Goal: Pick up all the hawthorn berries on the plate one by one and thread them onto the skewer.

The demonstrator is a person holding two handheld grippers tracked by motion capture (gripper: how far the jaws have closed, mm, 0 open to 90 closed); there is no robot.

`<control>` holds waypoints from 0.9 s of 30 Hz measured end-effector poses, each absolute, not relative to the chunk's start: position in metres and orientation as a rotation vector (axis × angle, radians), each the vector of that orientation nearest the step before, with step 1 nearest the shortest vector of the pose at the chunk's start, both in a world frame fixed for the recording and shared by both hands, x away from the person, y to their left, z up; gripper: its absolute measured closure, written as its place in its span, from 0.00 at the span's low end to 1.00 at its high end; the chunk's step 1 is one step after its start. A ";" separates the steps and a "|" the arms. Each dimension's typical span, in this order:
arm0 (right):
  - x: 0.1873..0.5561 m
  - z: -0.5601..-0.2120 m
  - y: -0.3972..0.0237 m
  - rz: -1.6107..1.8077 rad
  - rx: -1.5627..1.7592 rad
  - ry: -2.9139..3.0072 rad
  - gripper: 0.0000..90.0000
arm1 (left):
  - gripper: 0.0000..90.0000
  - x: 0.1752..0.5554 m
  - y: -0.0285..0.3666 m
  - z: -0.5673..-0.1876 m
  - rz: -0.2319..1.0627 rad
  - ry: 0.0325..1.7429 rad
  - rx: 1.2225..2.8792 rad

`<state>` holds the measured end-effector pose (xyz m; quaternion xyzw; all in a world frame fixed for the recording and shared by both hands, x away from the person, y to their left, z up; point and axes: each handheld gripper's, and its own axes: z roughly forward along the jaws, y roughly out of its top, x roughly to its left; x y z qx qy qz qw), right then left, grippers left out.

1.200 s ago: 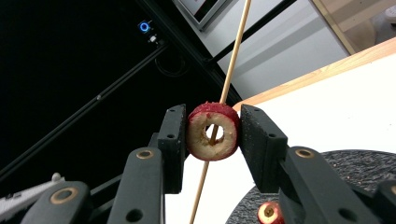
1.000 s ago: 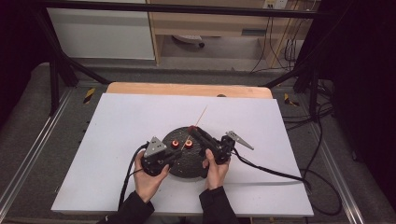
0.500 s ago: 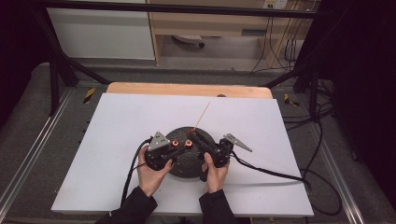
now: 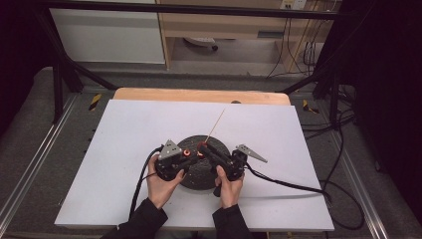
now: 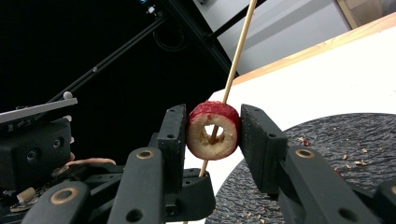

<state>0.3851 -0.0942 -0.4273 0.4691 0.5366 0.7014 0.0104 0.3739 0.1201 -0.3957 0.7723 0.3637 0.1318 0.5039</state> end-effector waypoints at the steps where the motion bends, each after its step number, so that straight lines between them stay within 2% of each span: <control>1: 0.385 -0.427 -0.094 2.187 1.463 1.677 0.70 | 0.98 0.374 0.120 -0.396 0.316 0.879 1.864; 7: 0.386 -0.426 -0.095 2.172 1.465 1.723 0.68 | 0.98 0.373 0.122 -0.397 0.322 0.870 1.867; 13: 0.386 -0.421 -0.099 2.123 1.432 1.774 0.57 | 0.98 0.370 0.134 -0.398 0.327 0.872 1.880; 17: 0.386 -0.418 -0.103 2.038 1.400 1.841 0.44 | 0.98 0.367 0.147 -0.402 0.322 0.888 1.894; 18: 0.387 -0.416 -0.106 1.977 1.375 1.897 0.36 | 0.98 0.366 0.151 -0.404 0.324 0.894 1.898; 20: 0.387 -0.416 -0.107 1.952 1.372 1.918 0.33 | 0.98 0.364 0.159 -0.407 0.324 0.905 1.905; 22: 0.388 -0.417 -0.111 1.845 1.334 2.016 0.22 | 0.98 0.362 0.167 -0.409 0.325 0.911 1.913; 27: 0.389 -0.421 -0.117 1.752 1.307 2.108 0.13 | 0.98 0.354 0.185 -0.414 0.322 0.923 1.933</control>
